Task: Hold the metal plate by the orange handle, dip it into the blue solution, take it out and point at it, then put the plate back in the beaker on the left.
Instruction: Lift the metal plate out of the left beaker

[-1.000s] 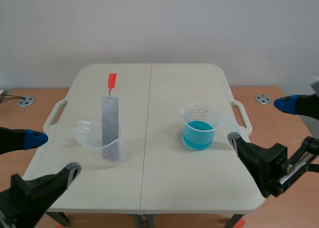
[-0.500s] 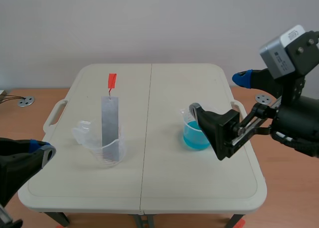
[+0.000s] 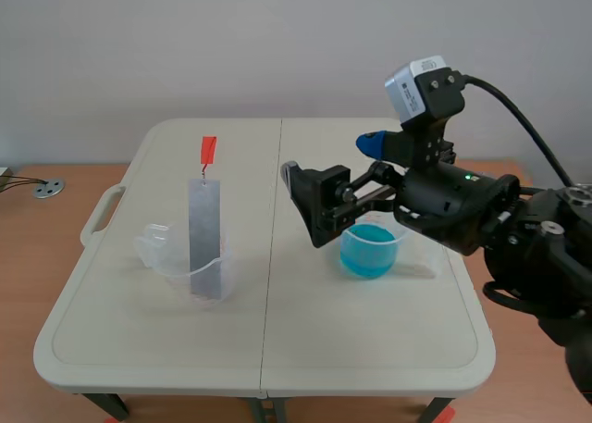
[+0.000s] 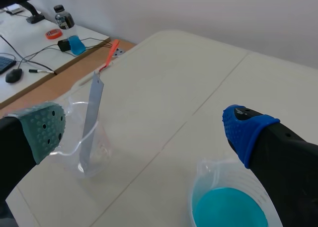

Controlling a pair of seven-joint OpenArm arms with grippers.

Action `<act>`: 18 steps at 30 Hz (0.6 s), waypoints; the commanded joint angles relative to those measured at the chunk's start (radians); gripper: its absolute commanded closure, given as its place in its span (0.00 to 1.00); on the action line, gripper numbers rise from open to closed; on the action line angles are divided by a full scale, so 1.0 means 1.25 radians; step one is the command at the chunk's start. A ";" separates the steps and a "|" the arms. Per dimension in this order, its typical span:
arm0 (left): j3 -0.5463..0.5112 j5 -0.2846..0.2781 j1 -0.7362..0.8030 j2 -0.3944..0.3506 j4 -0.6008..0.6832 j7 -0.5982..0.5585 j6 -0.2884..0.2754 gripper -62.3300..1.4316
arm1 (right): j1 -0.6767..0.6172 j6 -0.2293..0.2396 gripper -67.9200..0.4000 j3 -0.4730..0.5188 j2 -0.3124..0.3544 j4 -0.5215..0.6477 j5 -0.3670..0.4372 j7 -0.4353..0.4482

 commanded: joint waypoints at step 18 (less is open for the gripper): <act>0.122 0.013 -0.099 0.006 -0.424 -0.047 -0.006 0.88 | 0.315 0.038 0.02 -0.144 -0.180 -0.352 0.029 0.006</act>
